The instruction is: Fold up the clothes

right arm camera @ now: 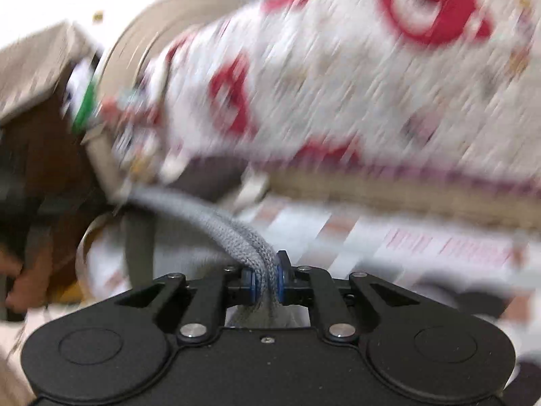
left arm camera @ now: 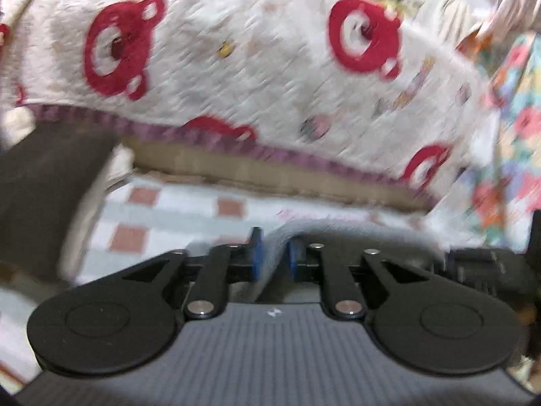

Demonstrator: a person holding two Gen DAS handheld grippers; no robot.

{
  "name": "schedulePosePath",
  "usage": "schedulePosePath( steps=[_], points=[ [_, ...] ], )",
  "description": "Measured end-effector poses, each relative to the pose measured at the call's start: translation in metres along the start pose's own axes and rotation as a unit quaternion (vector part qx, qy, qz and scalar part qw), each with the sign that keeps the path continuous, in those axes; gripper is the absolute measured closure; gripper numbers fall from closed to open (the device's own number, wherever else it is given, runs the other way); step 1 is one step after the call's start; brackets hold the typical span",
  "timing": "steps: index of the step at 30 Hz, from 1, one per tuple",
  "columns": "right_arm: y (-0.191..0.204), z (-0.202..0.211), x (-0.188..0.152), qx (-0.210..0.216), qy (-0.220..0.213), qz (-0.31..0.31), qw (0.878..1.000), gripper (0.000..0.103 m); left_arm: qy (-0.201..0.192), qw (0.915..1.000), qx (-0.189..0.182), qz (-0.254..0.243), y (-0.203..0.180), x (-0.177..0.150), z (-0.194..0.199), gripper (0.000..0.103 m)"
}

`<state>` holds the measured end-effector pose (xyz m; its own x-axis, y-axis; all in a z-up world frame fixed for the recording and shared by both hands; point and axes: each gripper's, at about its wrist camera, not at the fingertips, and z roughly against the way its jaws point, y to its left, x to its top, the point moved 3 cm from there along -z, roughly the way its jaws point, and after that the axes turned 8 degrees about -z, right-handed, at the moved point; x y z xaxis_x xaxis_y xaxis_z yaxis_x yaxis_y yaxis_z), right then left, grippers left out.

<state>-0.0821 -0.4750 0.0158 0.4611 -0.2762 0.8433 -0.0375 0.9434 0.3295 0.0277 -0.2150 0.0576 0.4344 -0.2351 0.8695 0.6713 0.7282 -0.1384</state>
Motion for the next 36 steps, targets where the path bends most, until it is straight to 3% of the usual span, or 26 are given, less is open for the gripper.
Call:
schedulePosePath(
  steps=[1,2,4,7,9,12,16,19,20,23,24,27,31,33,35,36],
  points=[
    [-0.011,0.007,0.019,-0.021,-0.021,0.010,1.000,0.092,-0.011,0.9999,-0.002,-0.007,-0.003,0.009,-0.003,0.026],
    [-0.025,0.013,0.033,-0.049,-0.033,0.021,0.998,0.092,-0.026,0.9993,0.015,-0.023,-0.009,0.014,-0.007,0.021],
    [-0.053,0.023,0.060,-0.104,-0.054,0.039,0.992,0.092,-0.017,0.9976,0.035,-0.057,-0.022,0.015,-0.025,0.021],
    [-0.100,0.034,0.074,-0.166,-0.068,0.024,0.984,0.092,0.037,0.9951,0.034,-0.085,-0.036,-0.001,-0.049,0.021],
    [-0.129,0.038,0.074,-0.213,-0.074,0.022,0.974,0.092,0.065,0.9918,0.048,-0.099,-0.043,-0.014,-0.059,0.021],
    [-0.163,0.035,0.064,-0.241,-0.061,-0.003,0.969,0.092,0.093,0.9876,0.061,-0.111,-0.051,-0.024,-0.066,0.021],
    [-0.188,0.029,0.036,-0.235,-0.040,-0.047,0.970,0.091,0.124,0.9801,0.096,-0.122,-0.052,-0.022,-0.055,0.021],
    [-0.202,0.028,0.013,-0.229,-0.033,-0.101,0.968,0.088,0.152,0.9785,0.097,-0.099,-0.059,-0.013,-0.043,0.021],
    [-0.205,0.026,0.008,-0.228,-0.026,-0.118,0.966,0.085,0.163,0.9793,0.094,-0.076,-0.063,-0.011,-0.041,0.021],
    [-0.210,0.022,-0.009,-0.238,-0.002,-0.146,0.960,0.081,0.163,0.9865,0.017,0.004,-0.088,-0.021,-0.039,0.021],
    [-0.209,0.021,-0.014,-0.242,0.006,-0.149,0.959,0.080,0.173,0.9850,0.005,0.009,-0.098,-0.029,-0.044,0.021],
    [-0.207,0.020,-0.023,-0.234,0.014,-0.154,0.960,0.078,0.225,0.9741,0.019,-0.001,-0.119,-0.040,-0.069,0.024],
    [-0.212,0.014,-0.028,-0.224,0.024,-0.196,0.954,0.075,0.184,0.9827,0.002,0.022,-0.129,-0.025,-0.084,0.024],
    [-0.212,0.010,-0.032,-0.203,0.031,-0.233,0.951,0.065,0.159,0.9866,-0.012,0.033,-0.132,-0.021,-0.091,0.023],
    [-0.210,0.004,-0.037,-0.171,0.039,-0.275,0.945,0.048,0.140,0.9895,-0.015,0.032,-0.133,-0.020,-0.101,0.023],
    [-0.210,-0.002,-0.041,-0.152,0.046,-0.298,0.941,0.046,0.130,0.9912,-0.006,0.024,-0.131,-0.020,-0.109,0.023]
  ],
)
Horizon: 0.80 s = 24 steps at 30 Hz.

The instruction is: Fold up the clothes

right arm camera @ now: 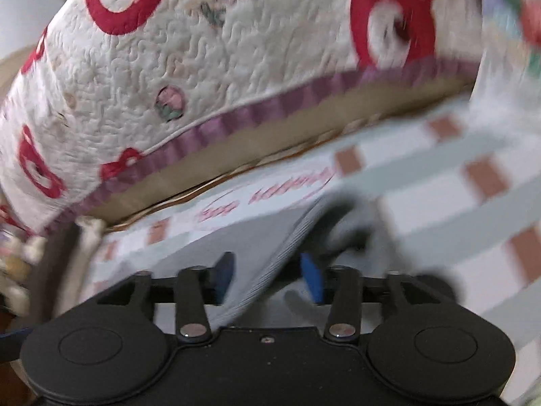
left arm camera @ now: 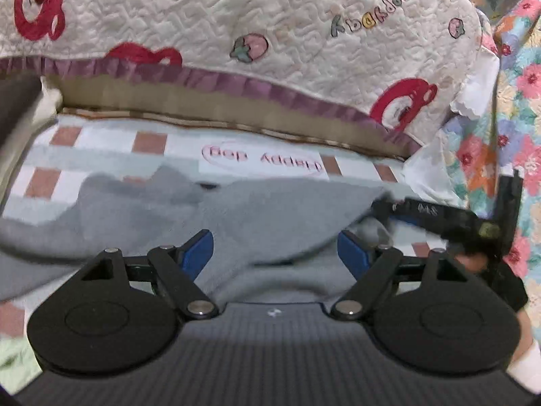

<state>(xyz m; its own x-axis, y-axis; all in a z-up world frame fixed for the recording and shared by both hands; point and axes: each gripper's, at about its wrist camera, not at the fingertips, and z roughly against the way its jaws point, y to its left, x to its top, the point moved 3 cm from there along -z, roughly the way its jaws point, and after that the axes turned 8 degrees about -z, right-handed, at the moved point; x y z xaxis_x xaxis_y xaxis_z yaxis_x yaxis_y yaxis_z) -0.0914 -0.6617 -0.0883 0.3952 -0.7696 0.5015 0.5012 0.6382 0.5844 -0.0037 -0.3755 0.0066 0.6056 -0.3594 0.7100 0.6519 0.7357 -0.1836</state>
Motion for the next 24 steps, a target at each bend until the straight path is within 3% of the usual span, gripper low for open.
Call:
schedulePosePath(
  steps=[2,5,6,9,10,11,12,14,16,18,21,22,23,24],
  points=[
    [-0.001,-0.014,-0.008,0.026,0.030,-0.046,0.998,0.045,-0.022,0.9983,0.044,-0.031,0.006,0.004,-0.017,0.023],
    [-0.003,-0.041,-0.022,0.038,0.065,-0.101,0.992,0.045,-0.044,0.9821,0.147,-0.110,0.020,0.012,-0.045,0.023],
    [-0.001,-0.051,-0.026,0.034,0.071,-0.102,0.992,0.045,-0.034,0.9779,0.162,-0.127,0.030,0.013,-0.056,0.023],
    [0.002,-0.077,-0.035,0.009,0.066,-0.087,0.994,0.045,-0.009,0.9801,0.147,-0.132,0.067,0.007,-0.079,0.023],
    [0.008,-0.078,-0.034,0.024,0.064,-0.064,0.996,0.059,0.002,0.9818,0.144,-0.124,0.082,0.003,-0.086,0.023],
    [0.013,-0.080,-0.032,0.039,0.062,-0.042,0.996,0.091,0.013,0.9832,0.141,-0.115,0.096,-0.002,-0.092,0.023],
    [0.019,-0.080,-0.030,0.054,0.057,-0.017,0.997,0.092,0.020,0.9852,0.134,-0.104,0.110,-0.006,-0.097,0.024],
    [0.036,-0.065,-0.004,0.075,-0.001,0.039,0.996,0.096,0.029,0.9896,0.113,-0.083,0.133,-0.012,-0.106,0.024],
    [0.042,-0.049,0.032,0.084,-0.081,0.044,0.992,0.096,0.031,0.9939,0.084,-0.064,0.150,-0.012,-0.114,0.024],
    [0.044,-0.031,0.073,0.046,-0.185,0.020,0.981,0.096,0.039,0.9955,0.071,-0.048,0.157,-0.014,-0.120,0.024],
    [0.034,-0.011,0.106,-0.027,-0.314,-0.036,0.948,0.091,0.050,0.9968,0.056,-0.027,0.164,-0.018,-0.130,0.024],
    [0.025,-0.011,0.106,-0.051,-0.329,-0.064,0.941,0.085,0.053,0.9970,0.052,-0.024,0.165,-0.021,-0.129,0.024],
    [0.016,-0.013,0.106,-0.073,-0.340,-0.090,0.933,0.065,0.055,0.9971,0.047,-0.023,0.165,-0.026,-0.127,0.024],
    [0.005,-0.020,0.098,-0.089,-0.331,-0.103,0.934,0.058,0.059,0.9970,0.043,-0.026,0.165,-0.031,-0.124,0.024]
  ],
)
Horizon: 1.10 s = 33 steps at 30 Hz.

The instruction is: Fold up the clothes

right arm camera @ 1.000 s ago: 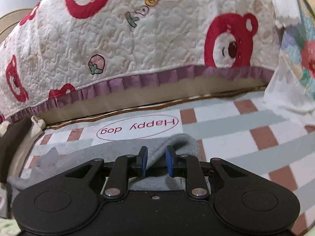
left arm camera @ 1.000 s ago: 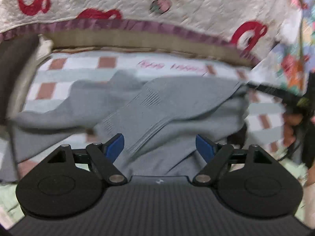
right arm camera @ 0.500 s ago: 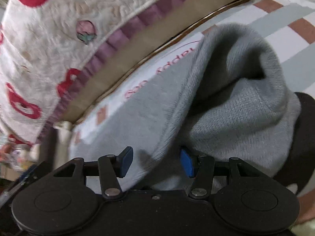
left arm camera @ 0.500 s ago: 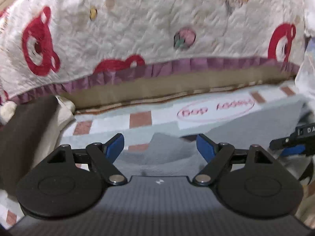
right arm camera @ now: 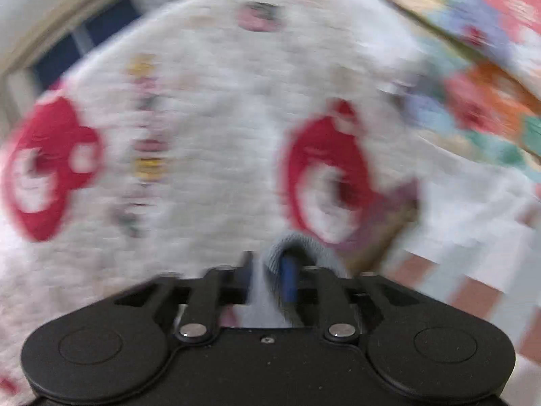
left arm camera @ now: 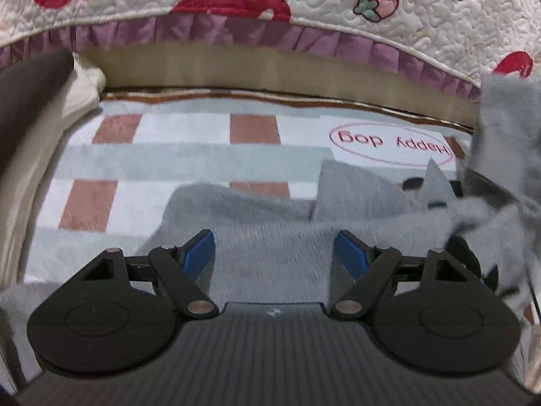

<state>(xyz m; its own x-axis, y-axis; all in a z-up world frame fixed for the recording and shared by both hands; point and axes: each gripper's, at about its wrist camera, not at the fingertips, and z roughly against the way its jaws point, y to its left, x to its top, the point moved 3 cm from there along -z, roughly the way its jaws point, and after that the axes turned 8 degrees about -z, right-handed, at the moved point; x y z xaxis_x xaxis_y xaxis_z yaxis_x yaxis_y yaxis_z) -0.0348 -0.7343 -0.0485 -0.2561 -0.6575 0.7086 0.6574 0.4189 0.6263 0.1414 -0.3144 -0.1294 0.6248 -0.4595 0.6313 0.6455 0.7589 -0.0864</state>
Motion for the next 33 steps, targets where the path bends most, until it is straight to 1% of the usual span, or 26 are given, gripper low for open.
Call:
schedulePosePath(
  steps=[1,2,3,4,5,6,8,9,11,13,15,16,18,19,20,21,23,24,25,27,28,29,30,31,32,33],
  points=[
    [-0.011,-0.003,-0.009,-0.017,0.010,-0.006,1.000,0.057,0.004,1.0000,-0.005,-0.005,0.000,-0.006,0.003,0.024],
    [-0.022,-0.007,-0.023,-0.020,0.036,-0.008,0.999,0.057,0.009,0.9999,-0.007,-0.012,-0.001,-0.010,0.005,0.024],
    [-0.033,-0.014,-0.036,-0.027,0.076,-0.013,0.997,0.057,0.014,0.9997,-0.009,-0.019,-0.001,-0.014,0.007,0.024],
    [-0.042,-0.018,-0.044,-0.038,0.105,-0.026,0.993,0.057,0.013,0.9995,-0.011,-0.027,-0.001,-0.013,0.009,0.024],
    [-0.051,-0.022,-0.052,-0.048,0.132,-0.040,0.989,0.057,0.010,0.9993,-0.013,-0.034,-0.002,-0.011,0.010,0.024],
    [-0.058,-0.023,-0.057,-0.048,0.149,-0.060,0.986,0.057,0.006,0.9990,-0.015,-0.041,-0.002,-0.009,0.012,0.024],
    [-0.061,-0.025,-0.062,-0.035,0.161,-0.079,0.983,0.057,0.000,0.9982,-0.019,-0.056,-0.003,-0.004,0.016,0.023],
    [-0.061,-0.026,-0.063,-0.035,0.162,-0.077,0.983,0.057,-0.007,0.9981,-0.024,-0.057,-0.003,0.001,0.015,0.023],
    [-0.063,-0.022,-0.068,-0.034,0.165,-0.070,0.983,0.057,-0.013,0.9984,-0.042,-0.036,0.000,0.011,0.010,0.021],
    [-0.070,-0.016,-0.076,-0.031,0.180,-0.074,0.980,0.057,0.013,0.9971,-0.075,0.005,0.001,0.013,-0.004,0.021],
    [-0.080,-0.005,-0.086,-0.020,0.202,-0.081,0.976,0.055,0.080,0.9934,-0.082,-0.002,-0.010,0.012,-0.023,0.021],
    [-0.085,0.003,-0.092,-0.016,0.216,-0.082,0.973,0.053,0.105,0.9917,-0.067,-0.033,-0.020,0.012,-0.029,0.021],
    [-0.094,0.018,-0.102,-0.008,0.242,-0.083,0.967,0.052,0.094,0.9908,-0.029,-0.093,-0.041,0.011,-0.028,0.021],
    [-0.096,0.024,-0.109,-0.004,0.254,-0.076,0.964,0.052,0.085,0.9907,-0.026,-0.103,-0.047,0.010,-0.027,0.021],
    [-0.094,0.028,-0.113,0.005,0.265,-0.069,0.962,0.049,0.081,0.9918,-0.028,-0.095,-0.048,0.010,-0.028,0.019],
    [-0.092,0.032,-0.118,0.016,0.276,-0.062,0.959,0.049,0.078,0.9931,-0.029,-0.082,-0.047,0.009,-0.030,0.018],
    [-0.076,0.032,-0.126,0.055,0.302,-0.045,0.951,0.045,0.065,0.9958,-0.028,-0.059,-0.042,0.010,-0.035,0.008],
    [-0.069,0.032,-0.130,0.073,0.314,-0.037,0.946,0.045,0.057,0.9968,-0.026,-0.048,-0.039,0.011,-0.038,0.004],
    [-0.065,0.030,-0.135,0.079,0.326,-0.037,0.941,0.045,0.060,0.9975,-0.026,-0.026,-0.035,0.009,-0.043,0.000],
    [-0.060,0.026,-0.144,0.088,0.348,-0.042,0.932,0.045,0.072,0.9967,-0.026,0.025,-0.025,0.006,-0.054,0.000],
    [-0.060,0.027,-0.144,0.091,0.350,-0.041,0.931,0.045,0.069,0.9968,-0.029,0.029,-0.025,0.005,-0.055,0.006],
    [-0.060,0.028,-0.144,0.095,0.351,-0.040,0.931,0.045,0.063,0.9972,-0.032,0.026,-0.027,0.003,-0.053,0.033],
    [-0.059,0.029,-0.144,0.098,0.352,-0.040,0.930,0.045,0.051,0.9981,-0.032,0.010,-0.032,0.004,-0.047,0.051],
    [-0.059,0.031,-0.142,0.101,0.345,-0.037,0.932,0.045,0.037,0.9987,-0.032,-0.009,-0.037,0.005,-0.039,0.074],
    [-0.059,0.033,-0.141,0.106,0.340,-0.037,0.934,0.044,0.016,0.9994,-0.026,-0.015,-0.042,0.007,-0.026,0.086],
    [-0.059,0.035,-0.139,0.123,0.344,-0.055,0.929,0.043,-0.001,0.9995,-0.030,-0.002,-0.041,0.008,-0.016,0.087]
  ],
)
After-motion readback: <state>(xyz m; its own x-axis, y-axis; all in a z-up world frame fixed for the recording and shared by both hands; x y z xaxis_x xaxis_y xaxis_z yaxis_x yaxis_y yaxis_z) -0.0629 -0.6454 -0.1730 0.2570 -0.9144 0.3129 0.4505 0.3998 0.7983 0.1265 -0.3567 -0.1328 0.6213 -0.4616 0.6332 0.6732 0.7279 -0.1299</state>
